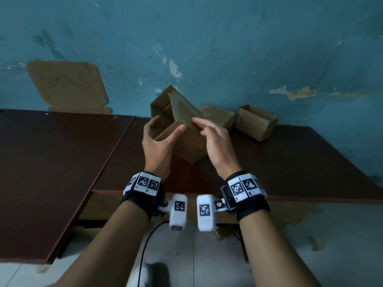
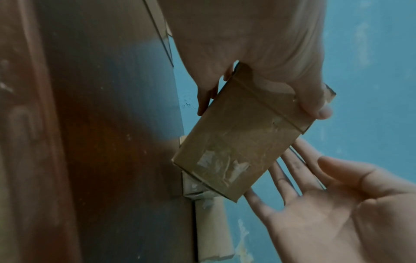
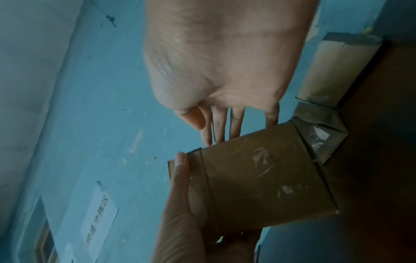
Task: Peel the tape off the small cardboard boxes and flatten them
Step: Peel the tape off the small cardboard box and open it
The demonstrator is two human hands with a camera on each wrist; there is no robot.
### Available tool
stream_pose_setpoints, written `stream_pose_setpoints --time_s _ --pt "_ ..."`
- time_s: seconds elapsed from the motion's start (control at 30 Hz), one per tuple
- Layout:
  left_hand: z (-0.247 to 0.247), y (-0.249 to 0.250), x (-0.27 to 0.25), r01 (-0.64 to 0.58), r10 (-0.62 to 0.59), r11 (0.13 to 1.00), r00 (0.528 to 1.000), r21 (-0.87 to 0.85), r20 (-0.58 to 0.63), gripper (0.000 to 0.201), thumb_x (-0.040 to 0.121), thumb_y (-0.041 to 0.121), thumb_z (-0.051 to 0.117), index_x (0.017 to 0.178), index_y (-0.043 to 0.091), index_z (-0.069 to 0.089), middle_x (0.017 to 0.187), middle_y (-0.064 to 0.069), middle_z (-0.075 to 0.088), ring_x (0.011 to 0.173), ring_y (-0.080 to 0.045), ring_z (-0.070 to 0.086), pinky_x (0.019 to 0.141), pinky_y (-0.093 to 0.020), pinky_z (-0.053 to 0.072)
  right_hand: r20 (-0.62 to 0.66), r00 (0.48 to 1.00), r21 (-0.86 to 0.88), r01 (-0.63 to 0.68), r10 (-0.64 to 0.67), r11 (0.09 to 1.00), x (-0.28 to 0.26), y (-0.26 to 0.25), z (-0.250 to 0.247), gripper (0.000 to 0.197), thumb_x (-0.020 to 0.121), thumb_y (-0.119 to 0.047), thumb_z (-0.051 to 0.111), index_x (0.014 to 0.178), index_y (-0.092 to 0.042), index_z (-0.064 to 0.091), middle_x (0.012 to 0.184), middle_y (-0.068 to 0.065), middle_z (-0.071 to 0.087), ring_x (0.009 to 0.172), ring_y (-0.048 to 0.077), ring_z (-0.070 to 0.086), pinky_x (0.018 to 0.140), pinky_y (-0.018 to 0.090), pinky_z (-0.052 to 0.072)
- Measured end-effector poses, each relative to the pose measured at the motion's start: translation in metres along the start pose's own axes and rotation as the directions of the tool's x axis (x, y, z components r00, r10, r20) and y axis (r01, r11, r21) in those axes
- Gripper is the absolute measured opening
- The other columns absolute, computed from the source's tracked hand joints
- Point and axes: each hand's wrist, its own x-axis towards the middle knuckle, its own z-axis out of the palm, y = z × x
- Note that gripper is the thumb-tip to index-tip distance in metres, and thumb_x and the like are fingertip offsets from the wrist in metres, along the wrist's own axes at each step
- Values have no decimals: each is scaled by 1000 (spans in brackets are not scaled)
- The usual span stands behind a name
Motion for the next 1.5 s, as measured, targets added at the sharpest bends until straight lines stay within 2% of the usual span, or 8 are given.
stream_pose_setpoints --time_s 0.2,0.3,0.43,0.57,0.73,1.17,1.33,1.5 --pt "-14 10 9 69 -78 975 997 -213 -30 77 73 28 100 140 16 64 128 -17 74 110 -26 78 95 -44 65 -119 992 87 52 -42 995 -5 -1 8 45 109 -12 50 151 -17 65 153 -4 64 142 6 57 117 22 44" --pt "-22 16 6 115 -134 947 990 -301 -44 64 83 33 93 137 18 63 132 -17 73 109 -25 78 98 -51 64 -183 980 128 -49 73 991 -4 0 10 47 113 -21 52 159 -18 56 156 -6 57 144 7 50 117 26 38" --pt "-29 13 0 228 -252 883 968 -410 -4 86 68 60 93 141 28 62 142 -10 70 130 -31 69 103 -64 58 -70 956 318 -251 286 914 -4 8 16 64 101 -63 55 155 -28 59 155 -7 63 144 15 57 126 52 39" --pt "-29 7 -5 280 -291 861 956 -425 40 114 50 78 95 149 34 59 148 -6 67 137 -29 64 103 -58 60 48 948 476 -299 315 827 -12 2 16 47 110 -56 55 148 -30 62 141 -1 74 132 23 70 113 62 51" --pt "-27 6 -3 265 -250 871 964 -412 91 116 56 76 92 155 29 54 147 -7 68 134 -26 67 90 -44 64 78 950 572 -292 304 766 -20 -7 10 32 108 -47 62 134 -30 68 135 1 77 128 23 72 106 61 57" --pt "-40 -3 7 299 -264 868 954 -397 141 114 65 76 90 159 25 48 154 -11 63 141 -29 63 100 -49 62 134 945 541 -322 299 777 -18 -2 9 23 102 -48 69 120 -35 76 126 -5 82 127 25 74 103 63 60" --pt "-37 1 9 303 -271 860 953 -410 135 84 91 57 80 154 9 52 147 -17 68 136 -30 66 105 -51 60 126 942 523 -330 312 785 -12 -2 15 26 103 -47 69 124 -32 74 123 -1 83 123 25 76 102 61 62" --pt "-39 12 3 276 -238 906 959 -321 154 66 98 33 79 155 10 53 147 -14 68 137 -31 66 112 -53 56 141 934 520 -352 328 778 -12 -2 31 36 104 -52 67 130 -28 73 122 2 84 121 24 77 105 57 62"
